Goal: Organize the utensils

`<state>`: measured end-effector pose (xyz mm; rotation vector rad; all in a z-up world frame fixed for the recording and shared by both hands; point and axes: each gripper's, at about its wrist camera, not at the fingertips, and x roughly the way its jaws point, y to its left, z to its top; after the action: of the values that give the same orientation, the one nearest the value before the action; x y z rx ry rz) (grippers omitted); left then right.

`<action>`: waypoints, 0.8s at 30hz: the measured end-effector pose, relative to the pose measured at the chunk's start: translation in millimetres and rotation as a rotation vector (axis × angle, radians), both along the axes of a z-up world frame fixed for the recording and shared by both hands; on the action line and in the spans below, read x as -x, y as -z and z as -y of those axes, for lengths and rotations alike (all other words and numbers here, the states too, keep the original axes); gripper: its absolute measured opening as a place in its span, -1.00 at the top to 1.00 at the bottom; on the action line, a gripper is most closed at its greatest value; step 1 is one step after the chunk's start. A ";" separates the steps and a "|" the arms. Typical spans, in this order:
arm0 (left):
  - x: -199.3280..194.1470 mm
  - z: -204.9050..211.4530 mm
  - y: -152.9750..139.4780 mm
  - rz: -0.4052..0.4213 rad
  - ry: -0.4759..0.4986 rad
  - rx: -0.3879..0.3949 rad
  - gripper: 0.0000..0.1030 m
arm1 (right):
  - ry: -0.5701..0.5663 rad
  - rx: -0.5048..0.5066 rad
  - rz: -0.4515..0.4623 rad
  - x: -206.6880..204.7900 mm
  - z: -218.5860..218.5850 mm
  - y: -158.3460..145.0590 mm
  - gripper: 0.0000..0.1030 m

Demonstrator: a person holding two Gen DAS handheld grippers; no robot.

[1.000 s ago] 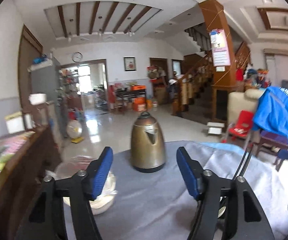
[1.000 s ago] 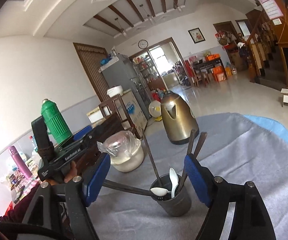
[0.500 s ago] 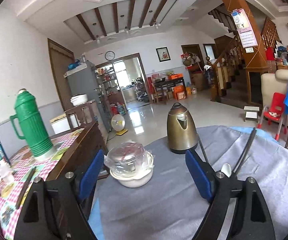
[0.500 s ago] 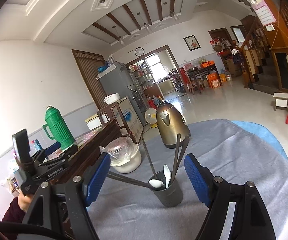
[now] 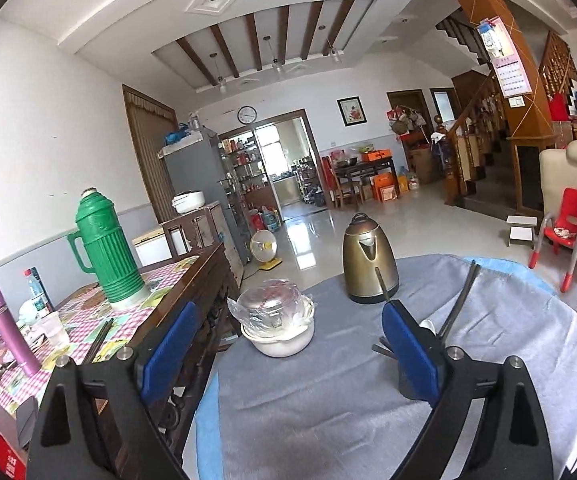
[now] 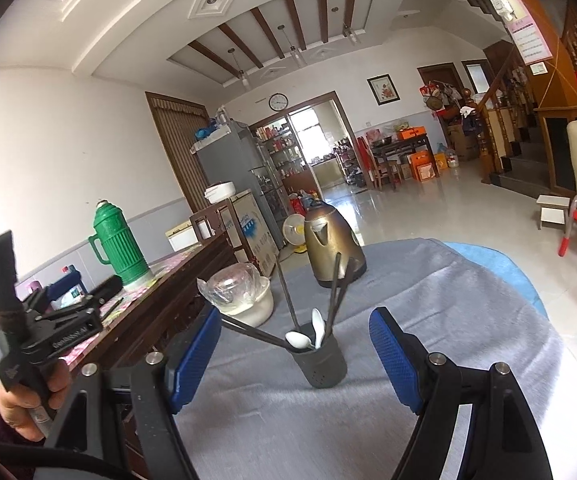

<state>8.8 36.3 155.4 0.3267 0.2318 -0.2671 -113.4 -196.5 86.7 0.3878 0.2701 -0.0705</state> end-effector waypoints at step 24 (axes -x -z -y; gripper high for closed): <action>21.6 5.9 19.9 -0.218 -0.126 0.095 -0.87 | 0.061 0.187 -0.264 -8.3 -9.3 14.2 -0.55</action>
<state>-12.8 30.4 135.5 0.1872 0.4510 -0.1878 -105.0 -187.2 72.4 0.1997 0.5080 -0.2060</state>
